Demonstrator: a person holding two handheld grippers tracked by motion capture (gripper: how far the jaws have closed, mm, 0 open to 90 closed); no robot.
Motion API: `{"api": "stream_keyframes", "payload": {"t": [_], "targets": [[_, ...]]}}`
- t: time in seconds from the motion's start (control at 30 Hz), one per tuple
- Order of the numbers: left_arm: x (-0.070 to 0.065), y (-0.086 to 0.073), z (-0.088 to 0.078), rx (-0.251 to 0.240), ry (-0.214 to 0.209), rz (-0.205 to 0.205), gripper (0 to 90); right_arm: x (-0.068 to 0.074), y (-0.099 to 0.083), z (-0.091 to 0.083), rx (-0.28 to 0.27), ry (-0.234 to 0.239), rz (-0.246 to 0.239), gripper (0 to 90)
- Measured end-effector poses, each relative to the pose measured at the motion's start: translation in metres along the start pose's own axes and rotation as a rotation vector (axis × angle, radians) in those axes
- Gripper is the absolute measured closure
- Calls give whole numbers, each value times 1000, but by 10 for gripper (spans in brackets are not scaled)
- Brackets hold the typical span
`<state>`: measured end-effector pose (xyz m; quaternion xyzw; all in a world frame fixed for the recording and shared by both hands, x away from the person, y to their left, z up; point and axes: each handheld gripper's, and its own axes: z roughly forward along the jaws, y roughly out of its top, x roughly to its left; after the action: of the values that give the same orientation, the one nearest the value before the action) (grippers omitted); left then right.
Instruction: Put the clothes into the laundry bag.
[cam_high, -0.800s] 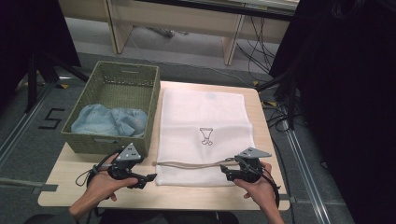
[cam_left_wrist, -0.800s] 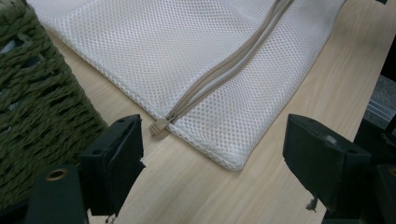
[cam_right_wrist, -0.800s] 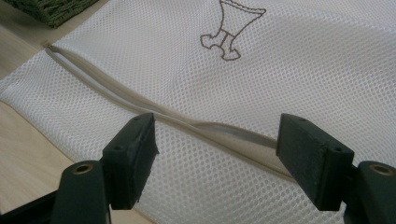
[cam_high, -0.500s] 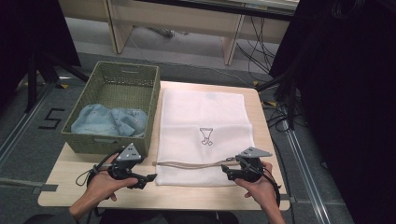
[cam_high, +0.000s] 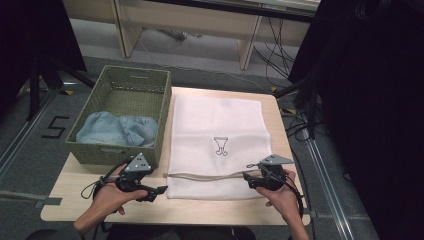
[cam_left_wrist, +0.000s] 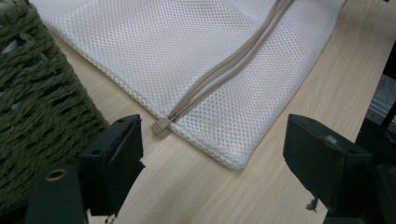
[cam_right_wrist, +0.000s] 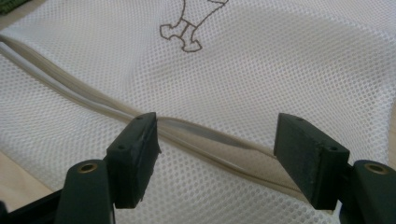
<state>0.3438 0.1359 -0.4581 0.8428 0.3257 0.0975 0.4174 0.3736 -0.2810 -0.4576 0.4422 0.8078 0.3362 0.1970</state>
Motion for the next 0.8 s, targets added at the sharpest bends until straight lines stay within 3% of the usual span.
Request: {"api": "stream_keyframes", "payload": {"t": [0.07, 0.23, 0.27, 0.3, 0.33, 0.4, 0.43, 0.47, 0.5, 0.57, 0.6, 0.63, 0.67, 0.7, 0.73, 0.77, 0.8], "targets": [[0, 0, 0, 4, 1, 0, 196, -1, 1, 4, 31, -1, 2, 317], [1, 0, 1, 2, 4, -11, 195, 5, 7, 19, 47, 20, -27, 322], [0, 0, 1, -3, 1, -29, 195, 9, 11, 27, 56, 44, -43, 329], [0, 0, 1, -3, 1, -29, 195, 9, 11, 27, 56, 44, -43, 329], [0, 0, 2, -3, -2, -23, 195, 13, 14, 36, 64, 56, -75, 331], [0, 0, 2, -1, -5, -23, 195, 16, 16, 40, 68, 68, -76, 331], [0, 0, 2, -3, 0, -26, 195, 20, 19, 50, 52, 69, -95, 330], [1, 1, 1, -5, -1, -15, 195, 22, 22, 53, 78, 82, -101, 330], [1, 1, 1, -5, -2, -17, 195, 24, 22, 60, 47, 75, -103, 328], [1, 1, 1, -5, -4, -14, 195, 28, 25, 63, 105, 107, -108, 322], [1, 0, 0, -6, -10, -22, 195, 31, 24, 68, 69, 118, -83, 319], [1, 0, 0, -6, -10, -22, 194, 31, 24, 68, 69, 118, -83, 319], [1, 1, 0, -7, -7, -19, 195, 33, 26, 72, 83, 131, -119, 315], [1, 1, 0, -7, -7, -19, 195, 33, 26, 72, 83, 131, -119, 315], [2, 1, 0, -9, -8, -20, 195, 36, 26, 73, 131, 144, -122, 313], [1, 1, 0, -7, -8, -20, 195, 38, 25, 77, 108, 145, -95, 308], [1, 1, 0, -12, -12, -20, 194, 38, 25, 79, 126, 129, -128, 302]]}}
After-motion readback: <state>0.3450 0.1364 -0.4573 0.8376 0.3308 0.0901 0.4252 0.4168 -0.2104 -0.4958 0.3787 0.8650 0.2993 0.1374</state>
